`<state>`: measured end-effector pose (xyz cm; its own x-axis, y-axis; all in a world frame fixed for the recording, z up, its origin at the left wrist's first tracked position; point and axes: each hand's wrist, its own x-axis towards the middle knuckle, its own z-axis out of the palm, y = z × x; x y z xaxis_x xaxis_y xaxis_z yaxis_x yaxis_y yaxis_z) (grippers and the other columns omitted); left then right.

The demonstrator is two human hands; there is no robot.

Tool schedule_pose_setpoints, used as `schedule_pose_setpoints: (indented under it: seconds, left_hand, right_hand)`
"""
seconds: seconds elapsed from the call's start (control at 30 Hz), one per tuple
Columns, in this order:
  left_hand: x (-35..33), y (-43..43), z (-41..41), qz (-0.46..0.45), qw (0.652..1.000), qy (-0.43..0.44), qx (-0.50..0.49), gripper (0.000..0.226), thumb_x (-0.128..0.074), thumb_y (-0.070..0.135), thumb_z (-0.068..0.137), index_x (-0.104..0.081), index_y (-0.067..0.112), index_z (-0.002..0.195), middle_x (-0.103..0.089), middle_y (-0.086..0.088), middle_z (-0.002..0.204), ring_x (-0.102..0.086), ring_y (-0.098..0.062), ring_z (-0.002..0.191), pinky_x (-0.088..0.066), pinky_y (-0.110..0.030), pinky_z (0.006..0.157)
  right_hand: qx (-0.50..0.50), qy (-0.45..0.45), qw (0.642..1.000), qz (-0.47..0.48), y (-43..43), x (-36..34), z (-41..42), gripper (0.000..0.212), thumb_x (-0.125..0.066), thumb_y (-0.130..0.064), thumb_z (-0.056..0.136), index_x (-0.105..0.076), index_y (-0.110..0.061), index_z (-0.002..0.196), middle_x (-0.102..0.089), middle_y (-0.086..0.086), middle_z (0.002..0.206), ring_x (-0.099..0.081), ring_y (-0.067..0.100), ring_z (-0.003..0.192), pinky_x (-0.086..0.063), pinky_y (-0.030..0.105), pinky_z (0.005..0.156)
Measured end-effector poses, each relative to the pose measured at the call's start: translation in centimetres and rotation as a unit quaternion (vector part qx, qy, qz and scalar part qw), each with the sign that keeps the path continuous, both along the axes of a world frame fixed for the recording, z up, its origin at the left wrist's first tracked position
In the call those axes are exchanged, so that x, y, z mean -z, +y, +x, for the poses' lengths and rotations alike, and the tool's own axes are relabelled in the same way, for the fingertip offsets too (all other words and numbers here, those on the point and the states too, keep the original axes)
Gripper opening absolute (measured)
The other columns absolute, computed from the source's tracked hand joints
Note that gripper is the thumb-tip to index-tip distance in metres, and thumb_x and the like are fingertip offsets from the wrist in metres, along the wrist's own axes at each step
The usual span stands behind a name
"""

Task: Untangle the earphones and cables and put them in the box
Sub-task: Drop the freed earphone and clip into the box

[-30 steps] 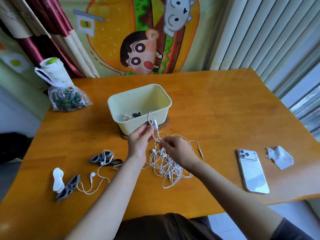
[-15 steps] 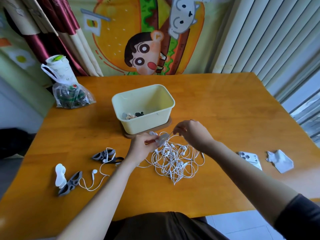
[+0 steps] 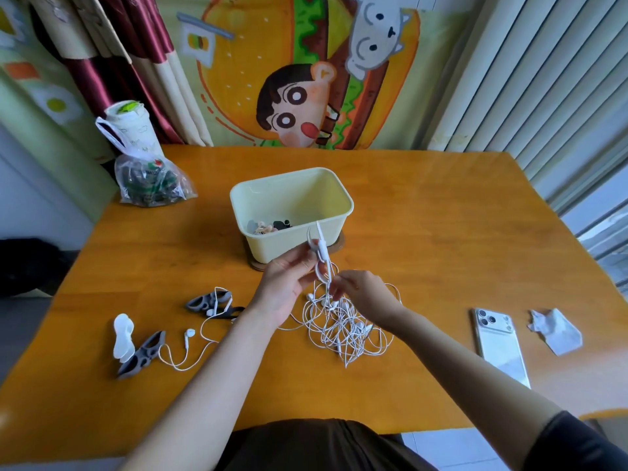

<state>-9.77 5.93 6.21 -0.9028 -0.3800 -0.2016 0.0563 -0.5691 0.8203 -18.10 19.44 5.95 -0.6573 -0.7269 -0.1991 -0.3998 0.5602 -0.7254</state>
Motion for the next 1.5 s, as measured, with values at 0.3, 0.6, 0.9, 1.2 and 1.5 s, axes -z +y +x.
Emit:
schedule_pose_setpoints:
  seconds: [0.3,0.6,0.9,1.2,1.5]
  left_hand:
    - [0.4,-0.2,-0.9,0.103,0.989,-0.043,-0.097,0.024,-0.05,0.007,0.094,-0.062,0.009,0.115,-0.068,-0.004,0.097,-0.065,-0.016,0.09,-0.057,-0.039,0.08]
    - [-0.2,-0.4,-0.8,-0.075,0.978,-0.083,-0.175,0.022,-0.056,0.003,0.093,-0.069,0.02,0.094,-0.071,0.004,0.082,-0.065,-0.015,0.078,-0.056,-0.035,0.076]
    - [3.1,-2.9,0.6,-0.515,0.823,-0.152,-0.183,0.025,-0.067,0.0,0.084,-0.07,0.001,0.109,-0.064,-0.011,0.102,-0.058,-0.02,0.09,-0.041,-0.018,0.072]
    - [4.0,-2.0,1.4,-0.513,0.831,-0.203,-0.07,0.015,-0.068,0.009,0.084,-0.076,0.009,0.097,-0.059,0.0,0.077,-0.057,-0.02,0.078,-0.037,-0.014,0.063]
    - [2.8,-0.7,2.0,-0.341,0.919,-0.112,0.166,0.027,-0.065,0.002,0.086,-0.069,0.025,0.1,-0.064,0.006,0.086,-0.061,-0.009,0.081,-0.047,-0.015,0.072]
  right_hand:
    - [-0.049,0.004,0.998,-0.026,-1.0,-0.4,2.0,0.029,-0.041,-0.014,0.1,-0.066,-0.005,0.086,-0.072,0.006,0.084,-0.052,-0.012,0.055,-0.036,0.007,0.056]
    - [-0.069,0.045,0.995,0.055,0.0,-0.5,1.7,0.031,-0.043,-0.026,0.1,-0.069,-0.012,0.093,-0.068,0.008,0.088,-0.044,0.005,0.047,-0.032,0.017,0.048]
    - [-0.058,0.06,0.993,0.08,1.4,-0.3,0.7,0.027,-0.045,-0.019,0.099,-0.069,-0.013,0.09,-0.059,-0.004,0.092,-0.049,0.011,0.055,-0.035,0.018,0.051]
    - [-0.094,0.152,0.984,0.013,0.4,-2.3,0.5,0.023,-0.049,-0.019,0.097,-0.071,-0.015,0.09,-0.064,0.003,0.103,-0.055,0.02,0.096,-0.044,0.034,0.083]
    - [0.016,0.157,0.987,0.04,1.1,-1.9,-3.2,0.022,-0.052,-0.019,0.095,-0.073,-0.018,0.087,-0.065,0.004,0.106,-0.057,0.022,0.098,-0.045,0.035,0.085]
